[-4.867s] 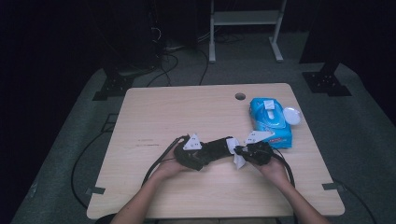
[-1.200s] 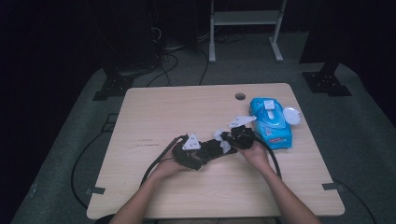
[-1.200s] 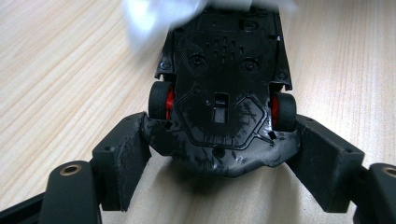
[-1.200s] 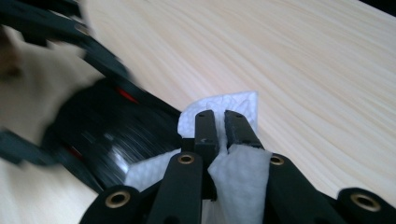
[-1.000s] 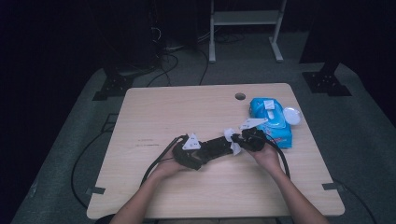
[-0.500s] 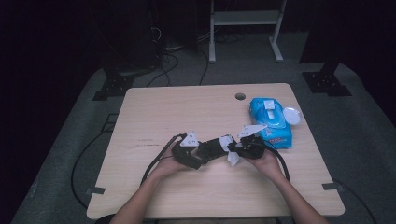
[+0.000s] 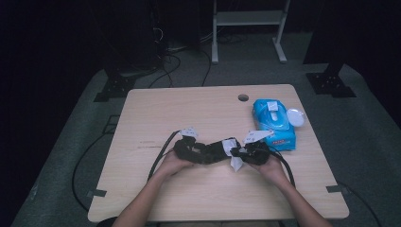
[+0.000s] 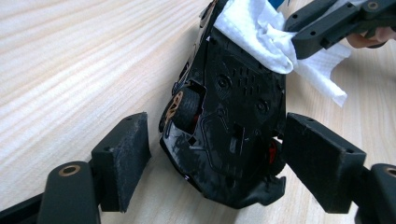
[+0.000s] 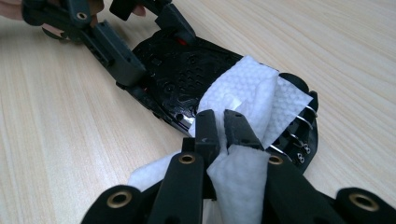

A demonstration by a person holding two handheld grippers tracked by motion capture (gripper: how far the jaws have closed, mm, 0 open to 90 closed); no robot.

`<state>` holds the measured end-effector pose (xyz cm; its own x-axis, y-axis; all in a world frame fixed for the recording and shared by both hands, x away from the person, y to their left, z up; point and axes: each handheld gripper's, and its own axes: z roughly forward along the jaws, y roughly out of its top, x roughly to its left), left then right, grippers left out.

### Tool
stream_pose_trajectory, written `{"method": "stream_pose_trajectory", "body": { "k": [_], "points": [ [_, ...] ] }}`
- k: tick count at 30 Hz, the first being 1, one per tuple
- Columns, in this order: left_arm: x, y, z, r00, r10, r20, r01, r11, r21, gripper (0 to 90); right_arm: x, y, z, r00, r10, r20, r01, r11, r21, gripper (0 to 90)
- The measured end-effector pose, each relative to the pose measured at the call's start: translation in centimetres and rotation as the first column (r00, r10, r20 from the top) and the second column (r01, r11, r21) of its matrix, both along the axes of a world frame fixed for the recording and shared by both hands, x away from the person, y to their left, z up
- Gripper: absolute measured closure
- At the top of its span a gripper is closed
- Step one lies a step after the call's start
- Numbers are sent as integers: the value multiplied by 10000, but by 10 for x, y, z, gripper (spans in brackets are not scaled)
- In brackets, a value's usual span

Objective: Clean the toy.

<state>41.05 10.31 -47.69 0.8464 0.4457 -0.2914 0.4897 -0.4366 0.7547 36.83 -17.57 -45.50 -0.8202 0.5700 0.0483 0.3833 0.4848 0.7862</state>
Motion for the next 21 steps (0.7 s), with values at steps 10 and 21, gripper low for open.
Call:
{"method": "stream_pose_trajectory", "body": {
  "k": [10,21],
  "points": [
    [-2,-3,1,9998,-34,-171,35,10000,54,291,-5,0,-2,9998,39,178,-38,10000,-37,842],
    [-34,-16,11,9491,-570,3098,109,9889,1485,300,-16,-3,-4,9999,47,155,-46,10000,-22,844]
  ]
}}
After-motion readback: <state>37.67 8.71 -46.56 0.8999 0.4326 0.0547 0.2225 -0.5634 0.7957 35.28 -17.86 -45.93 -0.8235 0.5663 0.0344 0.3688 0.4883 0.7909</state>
